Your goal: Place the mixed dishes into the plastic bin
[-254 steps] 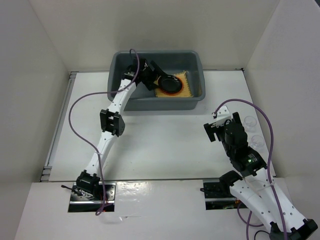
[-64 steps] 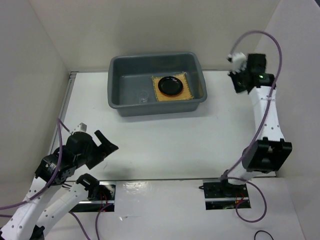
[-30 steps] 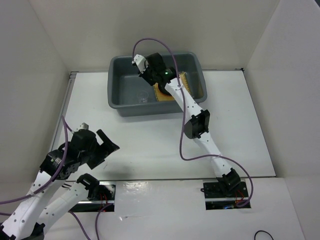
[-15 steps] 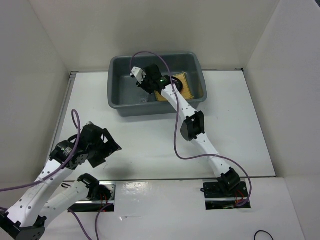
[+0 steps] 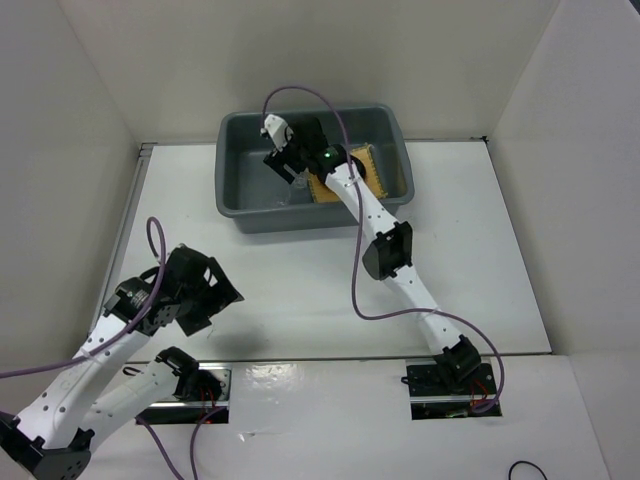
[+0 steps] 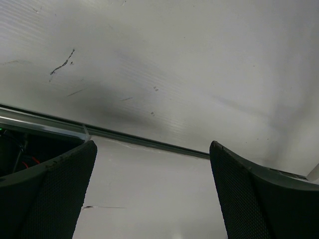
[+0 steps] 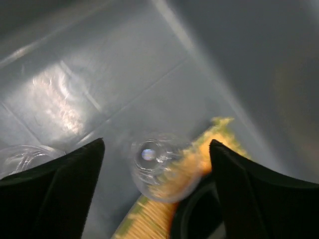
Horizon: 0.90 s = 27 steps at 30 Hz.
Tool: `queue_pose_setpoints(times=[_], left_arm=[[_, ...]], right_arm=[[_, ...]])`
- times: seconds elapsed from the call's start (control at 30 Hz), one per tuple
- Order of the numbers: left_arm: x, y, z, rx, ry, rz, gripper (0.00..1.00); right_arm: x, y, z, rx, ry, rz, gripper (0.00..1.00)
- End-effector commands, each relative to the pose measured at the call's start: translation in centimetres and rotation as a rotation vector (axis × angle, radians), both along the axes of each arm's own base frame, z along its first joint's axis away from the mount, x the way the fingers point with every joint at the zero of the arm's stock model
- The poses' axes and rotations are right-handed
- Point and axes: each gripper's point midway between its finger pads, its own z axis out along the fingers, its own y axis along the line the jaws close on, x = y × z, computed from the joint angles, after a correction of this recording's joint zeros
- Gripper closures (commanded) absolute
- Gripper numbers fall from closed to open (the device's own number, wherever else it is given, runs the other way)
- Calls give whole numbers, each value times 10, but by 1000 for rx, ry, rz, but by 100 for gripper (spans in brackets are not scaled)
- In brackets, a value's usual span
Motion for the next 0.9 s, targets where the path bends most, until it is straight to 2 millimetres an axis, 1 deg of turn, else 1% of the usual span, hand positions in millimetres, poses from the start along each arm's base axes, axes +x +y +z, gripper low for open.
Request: queue_pose_setpoints(times=[0.0,0.03,0.07,0.1,0.13,0.17,0.2,0.23,0.27,0.3,0.33,0.37,0.4,0.43,0.47,0.5,0.53,0.57,0.6,0.63,0.67,0.7,0.73,0.77,0.8,0.83,0.87], left_arm=[[3,4,9,7,-33,17,0],[4,6,13,11,-40,33,0],[8,7,14,15,-57,40,0],[13,4,19,5,-75,40,0],[20,1,20,1,-91,33,0],[37,-6,28,-24,-153,31,0],[47,-13,25,-19,-146,13,0],[67,-19,30,-30,-198,0,0],[78,-28,32,-54,-206,-29,0],[91,-35,19,-50,-166,-53,0],[107,-34,15,-70,-165,-51,5],[122,-49,19,-132,-198,-126,10],[134,-51,-2,-137,-140,-142,22],[155,-43,-3,-154,-162,-127,73],[160,-42,-25,-148,-90,-156,96],[175,-38,-20,-145,-101,-159,100],[187,-32,-22,-138,-106,-155,100],[195,-29,-36,-123,-69,-179,100],[204,-25,-38,-115,-67,-180,100],[216,-19,-33,-121,-76,-169,100],[221,-17,-44,-129,-44,-171,100],[224,-18,-45,-144,-40,-183,100],[228,-20,-46,-152,-42,-187,100],[232,-14,-53,-152,-25,-171,100],[240,-13,-49,-165,-42,-169,100],[242,-13,-56,-160,-28,-177,100],[245,-11,-57,-168,-26,-170,100]], right_arm=[[-15,-17,231,259,-356,-46,5],[-21,-23,244,277,-355,-67,2],[-27,-33,250,269,-333,-101,2],[-41,-43,275,307,-330,-125,2],[-49,-50,284,322,-314,-149,2],[-57,-62,280,308,-258,-171,2],[-61,-79,285,330,-221,-205,2],[-73,-95,302,351,-211,-217,7],[-82,-109,295,329,-152,-233,32],[-87,-121,297,332,-126,-248,48],[-92,-149,310,354,-121,-301,67],[-97,-165,312,354,-103,-325,84],[-98,-186,292,309,-15,-314,100],[-120,-201,315,322,-31,-289,100],[-129,-213,315,313,-7,-287,100],[-134,-223,307,304,39,-294,100],[-147,-250,330,313,-13,-330,100],[-154,-263,333,304,-18,-350,100],[-162,-274,332,297,-3,-376,99],[-173,-295,342,302,-22,-416,95],[-178,-306,344,298,-26,-446,91],[-181,-313,335,286,3,-469,88],[-185,-328,335,278,-2,-499,88],[-199,-335,344,284,-23,-513,86],[-202,-339,333,271,14,-517,80],[-215,-347,339,268,-7,-532,75],[-218,-348,326,257,33,-537,70]])
